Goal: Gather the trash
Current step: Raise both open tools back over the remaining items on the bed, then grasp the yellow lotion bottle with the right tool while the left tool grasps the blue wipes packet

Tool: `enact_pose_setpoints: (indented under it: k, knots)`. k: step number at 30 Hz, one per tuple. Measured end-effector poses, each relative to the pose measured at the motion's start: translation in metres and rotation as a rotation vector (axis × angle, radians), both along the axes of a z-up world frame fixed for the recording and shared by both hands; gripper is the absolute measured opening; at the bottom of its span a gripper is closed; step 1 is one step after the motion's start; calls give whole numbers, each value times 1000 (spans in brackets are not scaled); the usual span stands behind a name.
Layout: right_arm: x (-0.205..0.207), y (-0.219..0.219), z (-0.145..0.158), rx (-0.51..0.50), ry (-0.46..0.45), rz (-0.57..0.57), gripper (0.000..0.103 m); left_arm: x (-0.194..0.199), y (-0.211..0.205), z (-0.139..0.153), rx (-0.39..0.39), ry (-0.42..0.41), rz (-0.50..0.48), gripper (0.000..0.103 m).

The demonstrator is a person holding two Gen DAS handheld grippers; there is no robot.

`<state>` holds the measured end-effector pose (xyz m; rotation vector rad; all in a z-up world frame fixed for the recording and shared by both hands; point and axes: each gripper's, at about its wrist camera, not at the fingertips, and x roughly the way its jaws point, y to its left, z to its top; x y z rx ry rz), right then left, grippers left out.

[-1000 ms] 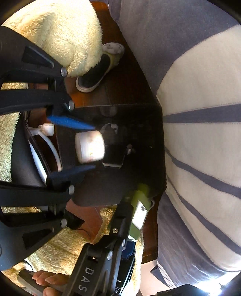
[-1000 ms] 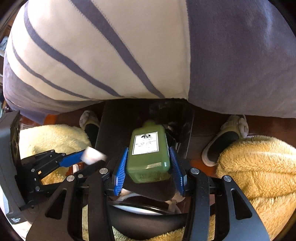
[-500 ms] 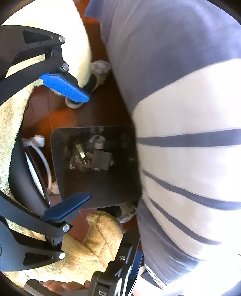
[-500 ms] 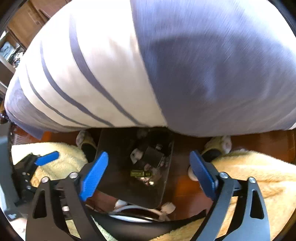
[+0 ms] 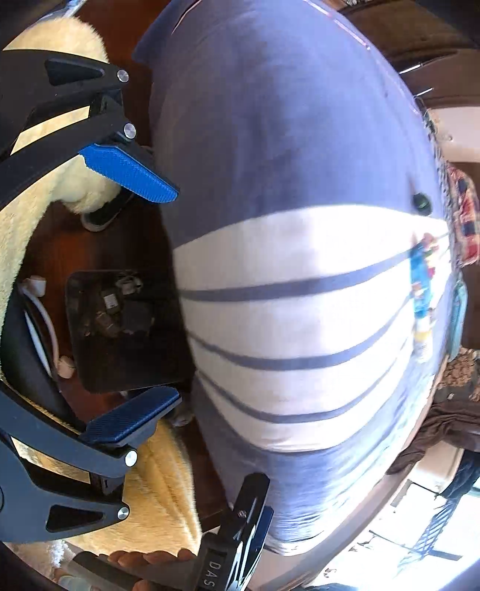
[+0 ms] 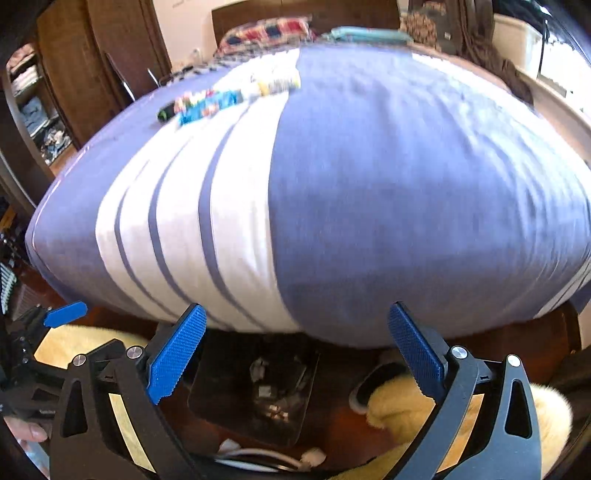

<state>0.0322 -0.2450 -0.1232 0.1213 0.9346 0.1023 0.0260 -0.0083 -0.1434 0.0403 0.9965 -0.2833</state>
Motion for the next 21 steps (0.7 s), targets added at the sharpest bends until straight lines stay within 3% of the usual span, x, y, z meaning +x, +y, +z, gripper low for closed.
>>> enact_pose_setpoints:
  k: [10,21]
  knots:
    - [49,-6,34,-33,-84,-5,99,46,12,36,40,-81,34,95]
    - [130,0,50,-18,-88,4,99,110,21,48,53,-88,59,95]
